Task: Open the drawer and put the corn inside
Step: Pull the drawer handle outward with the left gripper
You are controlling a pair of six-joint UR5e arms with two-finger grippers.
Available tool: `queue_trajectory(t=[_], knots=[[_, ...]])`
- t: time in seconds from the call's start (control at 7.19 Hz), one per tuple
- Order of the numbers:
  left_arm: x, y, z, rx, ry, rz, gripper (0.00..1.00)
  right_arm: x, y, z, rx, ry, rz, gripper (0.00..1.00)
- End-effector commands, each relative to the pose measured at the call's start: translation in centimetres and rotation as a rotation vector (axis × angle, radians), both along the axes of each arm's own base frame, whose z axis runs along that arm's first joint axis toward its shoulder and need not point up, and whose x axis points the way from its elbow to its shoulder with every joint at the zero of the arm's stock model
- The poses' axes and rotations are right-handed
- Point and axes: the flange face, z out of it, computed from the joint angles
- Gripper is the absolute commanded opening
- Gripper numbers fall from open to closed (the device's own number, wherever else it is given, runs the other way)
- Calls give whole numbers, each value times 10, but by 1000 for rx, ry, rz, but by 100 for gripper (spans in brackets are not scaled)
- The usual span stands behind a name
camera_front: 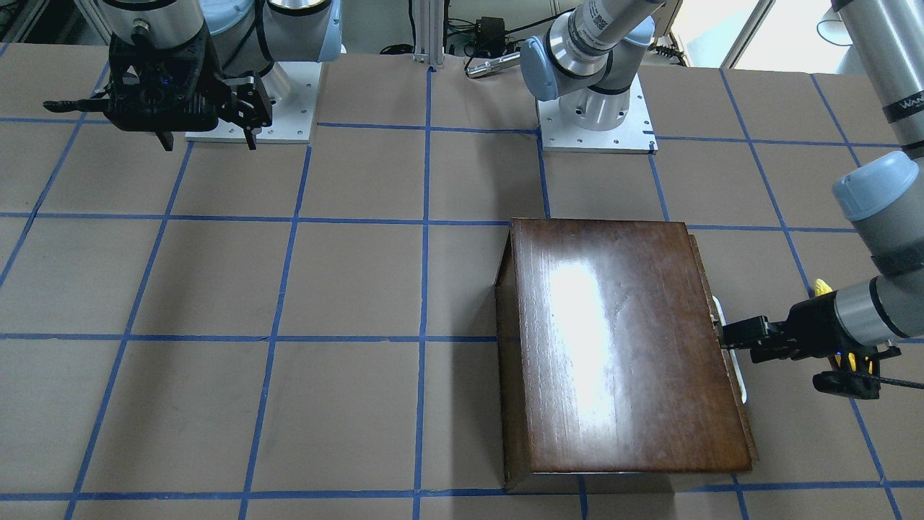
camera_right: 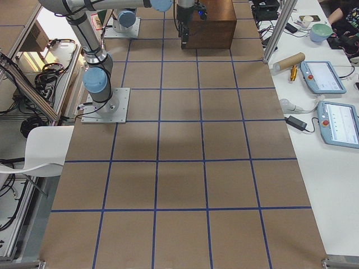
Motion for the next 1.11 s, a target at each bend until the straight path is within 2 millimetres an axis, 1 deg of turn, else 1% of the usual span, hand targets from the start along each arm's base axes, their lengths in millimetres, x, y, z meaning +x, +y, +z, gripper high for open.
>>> queue_trajectory(t=[0.0, 0.14, 0.42, 0.56, 0.97], knots=[[19, 6, 3, -1, -1, 25, 100, 0, 0, 1, -1, 0, 0, 100], [19, 7, 6, -5, -3, 28, 100, 0, 0, 1, -1, 0, 0, 100], [39, 13, 5, -3, -1, 56, 100, 0, 0, 1, -1, 0, 0, 100], [45, 16, 9, -4, -2, 67, 100, 0, 0, 1, -1, 0, 0, 100], [54, 17, 6, -15, -7, 58, 100, 0, 0, 1, -1, 0, 0, 100]])
